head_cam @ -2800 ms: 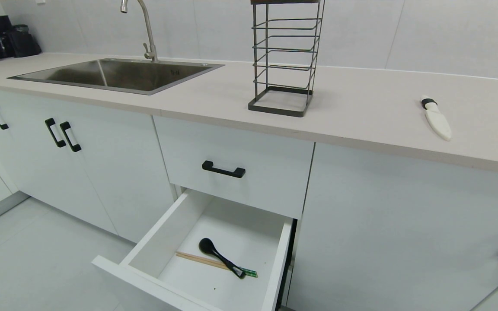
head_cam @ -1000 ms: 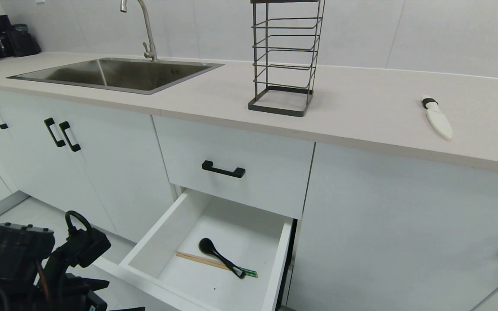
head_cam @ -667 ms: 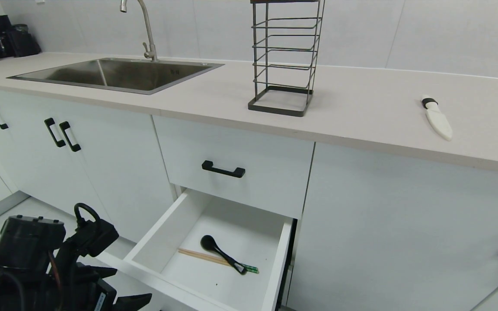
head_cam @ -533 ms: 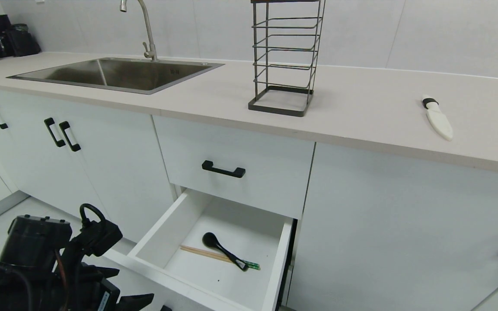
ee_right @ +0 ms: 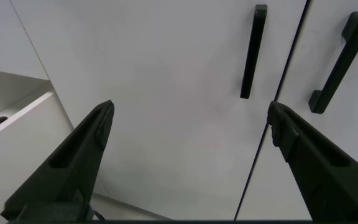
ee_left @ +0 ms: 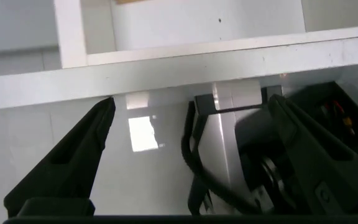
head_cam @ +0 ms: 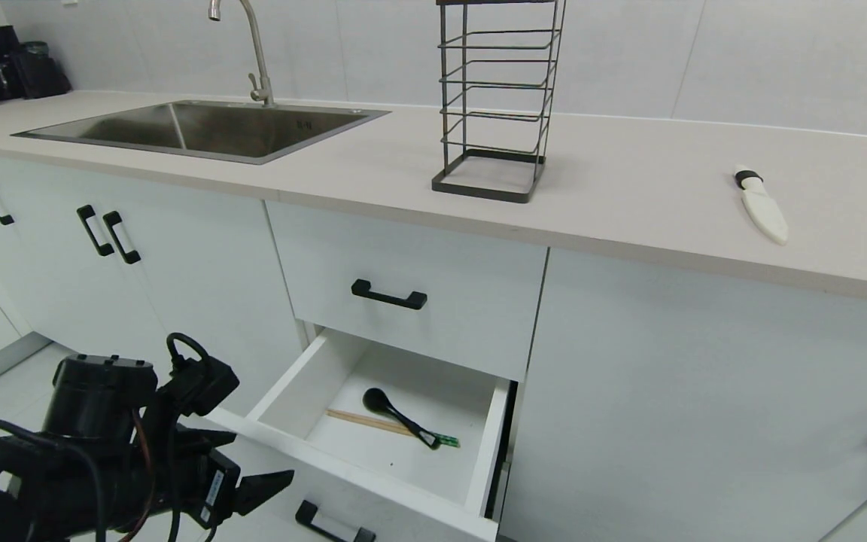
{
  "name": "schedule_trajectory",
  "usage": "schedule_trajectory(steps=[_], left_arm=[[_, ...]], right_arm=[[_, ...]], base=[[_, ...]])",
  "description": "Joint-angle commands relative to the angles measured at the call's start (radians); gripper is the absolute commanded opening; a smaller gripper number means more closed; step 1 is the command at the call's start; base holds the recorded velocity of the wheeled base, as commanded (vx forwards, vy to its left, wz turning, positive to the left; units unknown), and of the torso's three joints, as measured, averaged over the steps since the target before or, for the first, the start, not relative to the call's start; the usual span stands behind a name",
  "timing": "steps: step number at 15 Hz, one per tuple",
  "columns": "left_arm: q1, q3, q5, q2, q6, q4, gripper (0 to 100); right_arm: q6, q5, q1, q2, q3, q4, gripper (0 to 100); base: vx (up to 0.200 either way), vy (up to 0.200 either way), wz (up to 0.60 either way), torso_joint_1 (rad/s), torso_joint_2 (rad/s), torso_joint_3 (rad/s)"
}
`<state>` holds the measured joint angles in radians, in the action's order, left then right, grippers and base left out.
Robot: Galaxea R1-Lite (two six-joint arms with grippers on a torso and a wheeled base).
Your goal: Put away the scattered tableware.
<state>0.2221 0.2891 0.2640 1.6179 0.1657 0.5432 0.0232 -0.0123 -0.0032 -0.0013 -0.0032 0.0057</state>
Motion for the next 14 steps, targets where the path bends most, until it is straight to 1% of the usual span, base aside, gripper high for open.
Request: schedule_trajectory(steps=[1, 2, 5, 7, 9, 11, 14], left_arm=[[-0.007, 0.010, 0.000, 0.070, -0.002, 0.041, 100], [-0.006, 0.018, 0.000, 0.080, -0.003, 0.060, 100], [-0.004, 0.024, 0.001, 0.112, -0.003, 0.066, 100], [-0.004, 0.050, 0.001, 0.148, -0.003, 0.078, 100], [-0.006, 0.108, 0.001, 0.177, -0.008, 0.084, 100], [-0.006, 0.128, 0.004, 0.214, -0.008, 0.086, 100], [-0.003, 0.173, 0.004, 0.280, -0.009, 0.133, 100]], right_arm=[[0.000, 0.000, 0.000, 0.001, 0.000, 0.000, 100], [0.000, 0.000, 0.000, 0.001, 0.000, 0.000, 100], [0.000, 0.000, 0.000, 0.001, 0.000, 0.000, 100], [0.000, 0.000, 0.000, 0.001, 0.000, 0.000, 100], [0.000, 0.000, 0.000, 0.001, 0.000, 0.000, 100], [0.000, 0.000, 0.000, 0.001, 0.000, 0.000, 100], [0.000, 0.000, 0.000, 0.001, 0.000, 0.000, 100]], base=[[0.000, 0.000, 0.00, 0.000, 0.00, 0.000], [0.000, 0.000, 0.00, 0.000, 0.00, 0.000], [0.000, 0.000, 0.00, 0.000, 0.00, 0.000], [0.000, 0.000, 0.00, 0.000, 0.00, 0.000], [0.000, 0.000, 0.00, 0.000, 0.00, 0.000], [0.000, 0.000, 0.00, 0.000, 0.00, 0.000], [0.000, 0.000, 0.00, 0.000, 0.00, 0.000]])
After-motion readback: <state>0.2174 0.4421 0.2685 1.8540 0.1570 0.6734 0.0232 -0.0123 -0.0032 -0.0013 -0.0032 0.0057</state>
